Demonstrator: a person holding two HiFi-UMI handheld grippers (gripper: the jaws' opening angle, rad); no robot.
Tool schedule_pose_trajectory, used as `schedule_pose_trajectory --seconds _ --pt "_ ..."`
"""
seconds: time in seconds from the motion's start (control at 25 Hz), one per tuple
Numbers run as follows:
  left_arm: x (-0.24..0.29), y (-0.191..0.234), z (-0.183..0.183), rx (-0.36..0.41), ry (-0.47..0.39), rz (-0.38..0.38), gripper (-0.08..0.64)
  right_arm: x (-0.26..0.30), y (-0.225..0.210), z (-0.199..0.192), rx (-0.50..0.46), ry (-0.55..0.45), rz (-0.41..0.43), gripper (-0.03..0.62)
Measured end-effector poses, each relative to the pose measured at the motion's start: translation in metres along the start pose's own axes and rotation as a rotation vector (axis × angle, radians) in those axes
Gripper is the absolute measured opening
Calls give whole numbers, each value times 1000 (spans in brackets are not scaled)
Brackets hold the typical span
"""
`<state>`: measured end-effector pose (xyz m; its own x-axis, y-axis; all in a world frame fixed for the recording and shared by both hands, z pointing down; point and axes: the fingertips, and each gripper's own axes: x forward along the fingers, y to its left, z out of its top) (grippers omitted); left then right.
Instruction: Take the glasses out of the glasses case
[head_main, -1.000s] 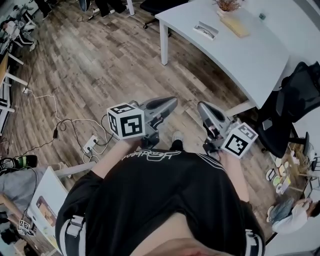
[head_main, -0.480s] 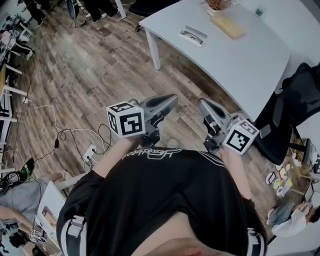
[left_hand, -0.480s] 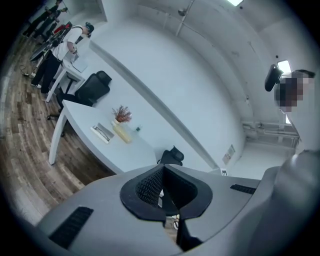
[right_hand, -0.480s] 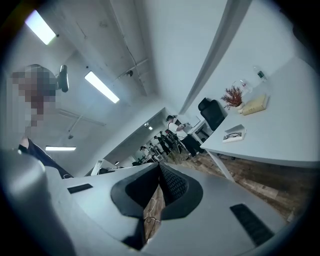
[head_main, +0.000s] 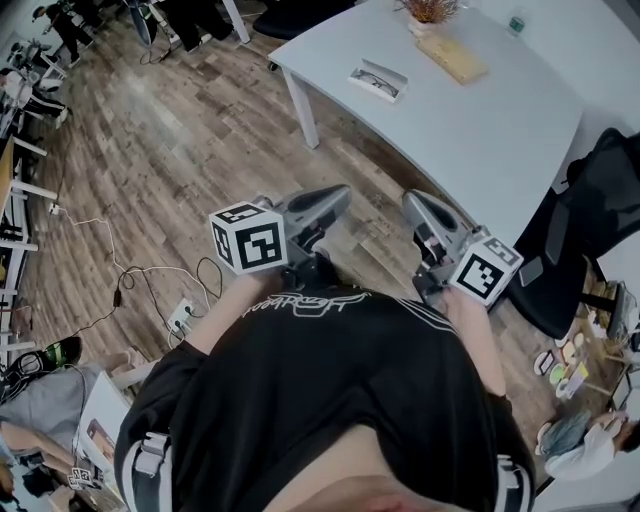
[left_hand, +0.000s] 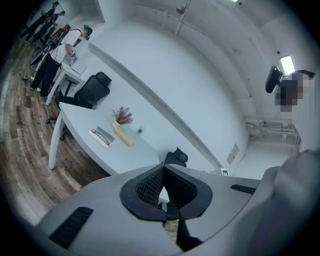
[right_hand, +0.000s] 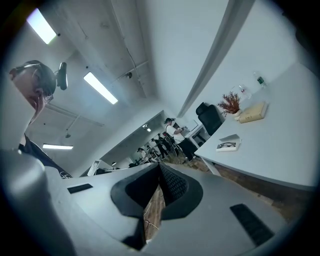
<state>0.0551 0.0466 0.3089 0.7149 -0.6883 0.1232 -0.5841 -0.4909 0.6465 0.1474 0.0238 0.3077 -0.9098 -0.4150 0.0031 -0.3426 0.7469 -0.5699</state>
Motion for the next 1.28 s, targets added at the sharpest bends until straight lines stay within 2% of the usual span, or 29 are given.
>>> schedule_pose_trajectory --seconds 0.44,0.8,1.28 --pt "43 45 21 3 33 -35 8 29 -51 16 -38 -9 -58 9" --pt "100 101 74 -5 98 -72 8 78 -114 56 -34 -20 -136 9" --pt "153 204 158 -54 181 -100 8 186 -189 111 1 -5 -204 9"
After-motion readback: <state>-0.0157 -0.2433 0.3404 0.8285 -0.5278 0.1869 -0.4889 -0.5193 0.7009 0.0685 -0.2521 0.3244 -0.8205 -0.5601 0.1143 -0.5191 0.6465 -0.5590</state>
